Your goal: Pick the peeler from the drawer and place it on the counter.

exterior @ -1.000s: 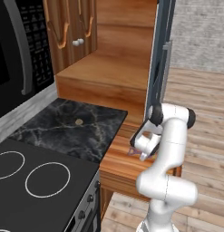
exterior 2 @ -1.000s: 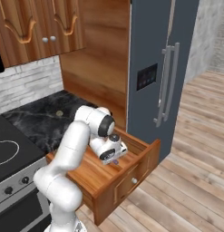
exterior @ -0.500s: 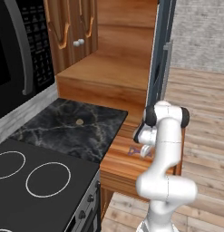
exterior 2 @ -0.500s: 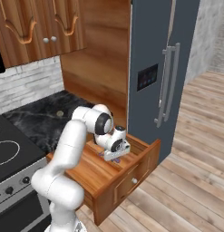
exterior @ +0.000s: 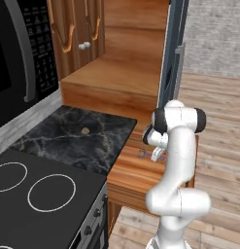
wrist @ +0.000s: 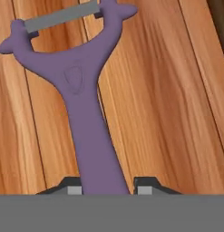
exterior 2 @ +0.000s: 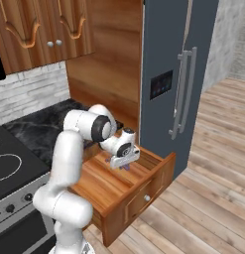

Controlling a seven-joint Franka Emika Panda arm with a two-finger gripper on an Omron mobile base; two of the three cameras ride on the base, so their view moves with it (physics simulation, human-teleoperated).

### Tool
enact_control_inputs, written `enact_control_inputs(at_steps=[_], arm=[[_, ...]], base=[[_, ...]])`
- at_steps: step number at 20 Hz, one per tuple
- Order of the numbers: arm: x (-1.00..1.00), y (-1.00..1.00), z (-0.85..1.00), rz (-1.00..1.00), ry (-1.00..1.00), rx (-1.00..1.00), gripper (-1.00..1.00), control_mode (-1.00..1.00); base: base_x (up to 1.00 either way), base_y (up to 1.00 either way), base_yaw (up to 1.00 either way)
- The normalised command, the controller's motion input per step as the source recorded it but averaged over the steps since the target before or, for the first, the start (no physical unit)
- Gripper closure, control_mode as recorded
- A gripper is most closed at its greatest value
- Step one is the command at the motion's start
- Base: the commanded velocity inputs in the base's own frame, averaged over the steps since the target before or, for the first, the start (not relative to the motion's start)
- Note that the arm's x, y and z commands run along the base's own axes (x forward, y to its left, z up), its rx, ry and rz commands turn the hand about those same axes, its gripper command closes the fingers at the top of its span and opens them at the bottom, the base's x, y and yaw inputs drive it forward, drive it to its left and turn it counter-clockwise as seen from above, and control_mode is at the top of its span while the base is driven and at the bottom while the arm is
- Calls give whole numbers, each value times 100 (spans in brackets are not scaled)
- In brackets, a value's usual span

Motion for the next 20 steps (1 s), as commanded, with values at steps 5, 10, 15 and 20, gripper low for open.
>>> enact_control_inputs(at_steps=[5, 10, 15, 20], arm=[[-74, 48, 96, 7, -62, -11, 100, -100], [-73, 36, 100, 7, -55, -10, 100, -100], [-62, 0, 100, 21, -35, 0, 100, -100], [15, 14, 100, 28, -10, 0, 100, -100]], base=[[0, 0, 0], [0, 0, 0], [0, 0, 0], [0, 0, 0]])
